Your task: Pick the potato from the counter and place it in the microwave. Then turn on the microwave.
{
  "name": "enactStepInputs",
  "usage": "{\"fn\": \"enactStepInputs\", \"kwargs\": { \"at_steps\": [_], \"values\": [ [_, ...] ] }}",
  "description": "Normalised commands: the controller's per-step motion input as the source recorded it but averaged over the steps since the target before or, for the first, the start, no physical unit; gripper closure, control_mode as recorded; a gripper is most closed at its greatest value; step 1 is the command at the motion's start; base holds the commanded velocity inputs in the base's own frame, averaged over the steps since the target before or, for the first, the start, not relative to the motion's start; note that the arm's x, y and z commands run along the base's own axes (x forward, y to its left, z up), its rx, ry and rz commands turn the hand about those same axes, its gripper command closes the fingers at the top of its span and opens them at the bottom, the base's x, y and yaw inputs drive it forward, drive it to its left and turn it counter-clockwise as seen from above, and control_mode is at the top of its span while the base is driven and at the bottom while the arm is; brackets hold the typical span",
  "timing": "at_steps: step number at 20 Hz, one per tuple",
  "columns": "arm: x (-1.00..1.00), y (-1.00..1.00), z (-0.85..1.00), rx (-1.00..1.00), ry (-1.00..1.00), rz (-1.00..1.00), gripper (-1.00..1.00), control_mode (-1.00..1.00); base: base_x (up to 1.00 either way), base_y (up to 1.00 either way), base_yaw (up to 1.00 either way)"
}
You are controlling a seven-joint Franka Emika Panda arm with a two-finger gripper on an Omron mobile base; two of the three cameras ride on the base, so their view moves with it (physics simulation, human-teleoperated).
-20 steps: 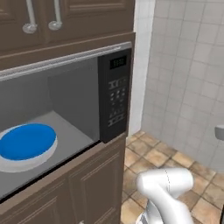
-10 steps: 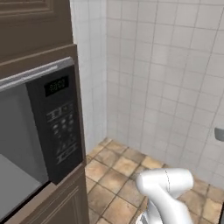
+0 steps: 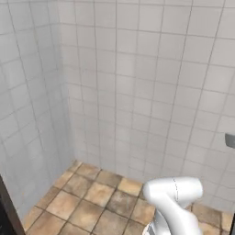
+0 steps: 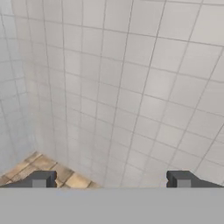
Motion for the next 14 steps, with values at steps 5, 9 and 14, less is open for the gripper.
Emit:
{"fn": "enactStepInputs", "kwargs": {
  "at_steps": [5,9,14],
  "values": [
    [0.00,0.00,0.00,0.00,0.00,0.00,-1.00,1.00,0.20,-0.76,-0.45],
    [0.00,0.00,0.00,0.00,0.00,0.00,-1.00,1.00,0.07,-0.71,-0.51],
    [0.00,0.00,0.00,0.00,0.00,0.00,-1.00,1.00,0.07,-0.59,-0.56]
  ]
}}
